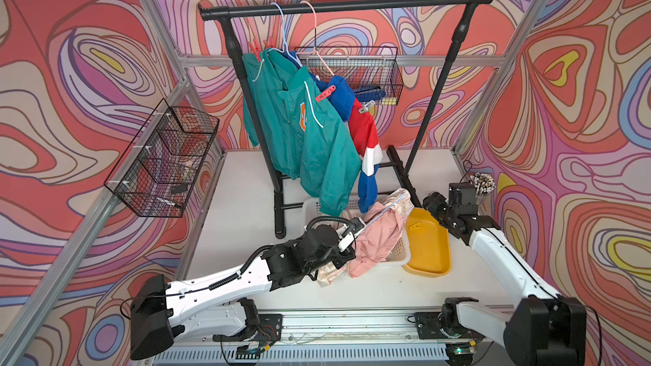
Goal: Remove the clothespins securing jackets to the hanger
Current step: Remove the clothespin from the hanger.
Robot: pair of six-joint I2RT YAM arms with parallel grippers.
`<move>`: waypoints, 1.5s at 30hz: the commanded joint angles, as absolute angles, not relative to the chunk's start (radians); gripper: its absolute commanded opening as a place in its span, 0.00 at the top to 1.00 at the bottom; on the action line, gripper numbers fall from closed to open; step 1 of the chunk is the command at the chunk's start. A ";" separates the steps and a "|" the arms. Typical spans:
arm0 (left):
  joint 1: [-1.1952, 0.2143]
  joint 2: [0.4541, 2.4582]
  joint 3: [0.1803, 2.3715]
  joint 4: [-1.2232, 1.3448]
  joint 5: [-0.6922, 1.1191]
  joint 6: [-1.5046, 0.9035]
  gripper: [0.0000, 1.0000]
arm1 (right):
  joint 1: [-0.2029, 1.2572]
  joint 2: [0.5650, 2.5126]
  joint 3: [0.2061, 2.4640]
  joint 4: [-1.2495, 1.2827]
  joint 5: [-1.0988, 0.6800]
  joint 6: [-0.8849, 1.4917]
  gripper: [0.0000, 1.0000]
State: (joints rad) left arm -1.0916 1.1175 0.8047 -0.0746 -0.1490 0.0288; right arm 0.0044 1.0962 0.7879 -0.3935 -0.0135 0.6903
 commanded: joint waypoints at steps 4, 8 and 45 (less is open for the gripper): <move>-1.041 1.127 0.857 -0.101 -0.041 -0.058 1.00 | 0.079 0.965 0.780 -0.431 -0.051 0.556 0.32; -0.970 1.135 0.877 -0.091 0.067 -0.125 1.00 | 0.198 0.840 0.761 -0.373 -0.170 0.506 0.37; -0.793 1.300 0.952 -0.057 0.299 -0.124 1.00 | 0.532 1.127 0.887 -0.044 -0.229 0.425 0.94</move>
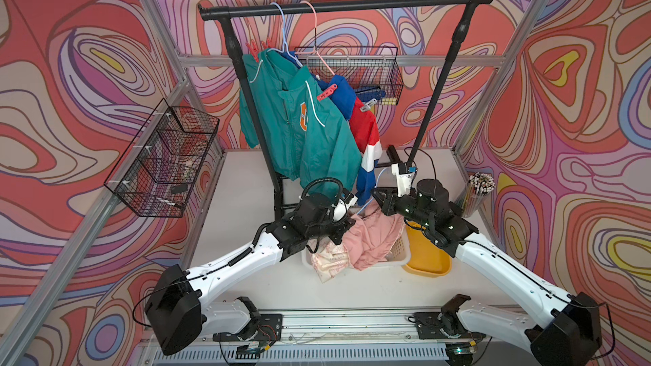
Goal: Remove the clothespins securing jackets to the hanger
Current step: Remove the clothespin from the hanger.
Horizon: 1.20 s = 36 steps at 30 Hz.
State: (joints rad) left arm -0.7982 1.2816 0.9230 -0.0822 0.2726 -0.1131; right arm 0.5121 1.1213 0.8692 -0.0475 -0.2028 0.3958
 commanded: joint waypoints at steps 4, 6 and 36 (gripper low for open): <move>-0.795 1.305 0.965 -0.066 0.297 -0.124 1.00 | 0.534 1.131 0.890 -0.050 -0.227 0.419 1.00; -0.794 1.304 0.982 -0.079 0.299 -0.123 1.00 | 0.534 1.129 0.892 -0.058 -0.221 0.411 1.00; -0.504 0.913 0.899 -0.469 0.550 -0.474 0.29 | 0.533 1.124 0.874 -0.045 -0.181 0.382 1.00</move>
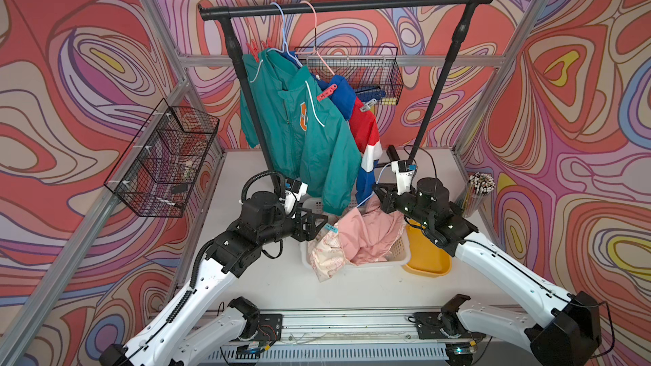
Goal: Remove the clothespins securing jackets to the hanger
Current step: Remove the clothespin from the hanger.
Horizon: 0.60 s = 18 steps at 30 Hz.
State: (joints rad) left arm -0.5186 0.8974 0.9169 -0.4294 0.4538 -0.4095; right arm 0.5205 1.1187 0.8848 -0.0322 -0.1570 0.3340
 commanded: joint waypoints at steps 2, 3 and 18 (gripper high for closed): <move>-0.503 0.919 0.891 -0.450 0.560 -0.485 0.32 | 0.533 1.126 0.874 -0.041 -0.180 0.383 1.00; -0.502 0.921 0.888 -0.438 0.570 -0.493 0.33 | 0.532 1.129 0.874 -0.039 -0.179 0.384 1.00; -0.500 0.963 0.887 -0.412 0.598 -0.518 0.46 | 0.532 1.161 0.882 -0.014 -0.190 0.390 1.00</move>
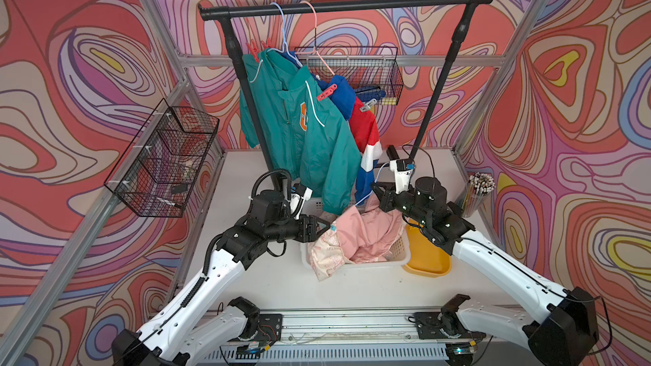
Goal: Remove the clothespins securing jackets to the hanger
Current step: Remove the clothespin from the hanger.
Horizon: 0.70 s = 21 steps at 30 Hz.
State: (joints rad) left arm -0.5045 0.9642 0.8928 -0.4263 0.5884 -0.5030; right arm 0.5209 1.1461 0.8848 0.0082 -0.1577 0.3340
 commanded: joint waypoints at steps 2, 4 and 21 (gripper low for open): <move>-0.501 0.963 0.887 -0.406 0.589 -0.516 0.49 | 0.533 1.161 0.882 -0.014 -0.193 0.391 1.00; -0.501 0.968 0.887 -0.403 0.584 -0.515 0.51 | 0.533 1.160 0.882 -0.015 -0.190 0.391 1.00; -0.499 1.000 0.891 -0.380 0.558 -0.508 0.57 | 0.533 1.157 0.878 -0.020 -0.200 0.396 1.00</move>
